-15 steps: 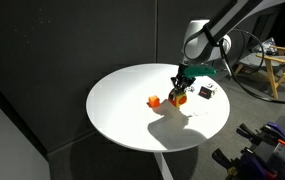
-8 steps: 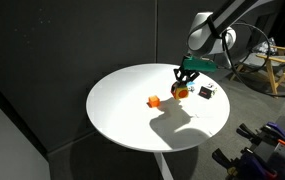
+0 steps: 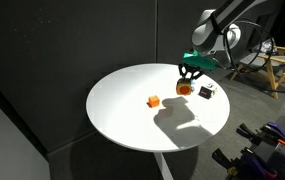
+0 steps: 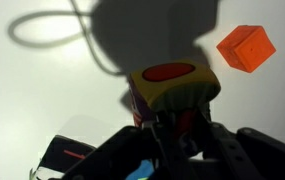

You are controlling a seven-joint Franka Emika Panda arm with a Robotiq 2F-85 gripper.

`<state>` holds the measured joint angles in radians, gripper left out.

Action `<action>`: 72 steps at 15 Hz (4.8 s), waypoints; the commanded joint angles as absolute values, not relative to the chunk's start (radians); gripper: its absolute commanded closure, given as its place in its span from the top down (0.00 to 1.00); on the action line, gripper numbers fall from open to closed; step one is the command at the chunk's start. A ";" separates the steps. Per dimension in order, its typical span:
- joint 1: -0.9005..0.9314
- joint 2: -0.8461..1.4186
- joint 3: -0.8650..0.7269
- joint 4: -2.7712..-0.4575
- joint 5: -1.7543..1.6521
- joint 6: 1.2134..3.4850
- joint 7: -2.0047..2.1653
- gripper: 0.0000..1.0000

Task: Pick up the block with the orange circle on it and move it the right side of the table

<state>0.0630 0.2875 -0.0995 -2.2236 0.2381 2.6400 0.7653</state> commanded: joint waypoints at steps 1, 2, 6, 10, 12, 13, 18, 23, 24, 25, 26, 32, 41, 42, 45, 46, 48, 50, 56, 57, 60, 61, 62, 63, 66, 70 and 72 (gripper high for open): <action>0.055 0.275 -0.105 -2.240 0.270 2.663 0.872 0.08; 0.053 0.276 -0.106 -2.244 0.273 2.678 0.901 0.08; 0.049 0.281 -0.104 -2.257 0.271 2.717 0.984 0.08; 0.050 0.300 -0.100 -2.274 0.264 2.758 1.008 0.07; 0.049 0.317 -0.098 -2.276 0.266 2.775 1.009 0.07; 0.047 0.327 -0.095 -2.277 0.269 2.782 1.003 0.07; 0.041 0.391 -0.081 -2.277 0.285 2.844 0.981 0.08; 0.040 0.442 -0.081 -2.271 0.290 2.898 0.976 0.07; 0.039 0.448 -0.081 -2.270 0.292 2.905 0.975 0.07; 0.037 0.453 -0.081 -2.269 0.294 2.908 0.973 0.07; 0.035 0.458 -0.081 -2.267 0.297 2.909 0.973 0.07; 0.030 0.476 -0.086 -2.264 0.294 2.911 0.970 0.52; 0.009 0.450 -0.057 -2.278 0.300 2.883 0.928 1.00; 0.006 0.443 -0.051 -2.283 0.300 2.879 0.919 1.00; 0.000 0.416 -0.036 -2.298 0.300 2.866 0.883 1.00; -0.004 0.403 -0.027 -2.304 0.299 2.856 0.862 1.00; -0.012 0.374 -0.011 -2.319 0.297 2.831 0.810 1.00; -0.016 0.339 0.000 -2.334 0.295 2.793 0.749 1.00; 0.006 0.212 -0.016 -2.411 0.251 2.674 0.550 1.00; 0.009 0.189 -0.020 -2.428 0.243 2.656 0.520 1.00; 0.017 0.130 -0.031 -2.472 0.195 2.621 0.448 1.00; 0.016 0.112 -0.032 -2.487 0.178 2.613 0.429 1.00; 0.014 0.087 -0.032 -2.506 0.153 2.602 0.407 1.00; 0.013 0.067 -0.032 -2.521 0.133 2.596 0.388 1.00; 0.005 -0.006 -0.027 -2.572 0.085 2.569 0.318 1.00; -0.003 -0.111 -0.022 -2.627 0.056 2.509 0.230 1.00; -0.007 -0.162 -0.020 -2.646 0.037 2.476 0.211 1.00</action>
<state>0.0072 -0.0568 -0.0217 -2.5959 0.0704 2.5301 0.2551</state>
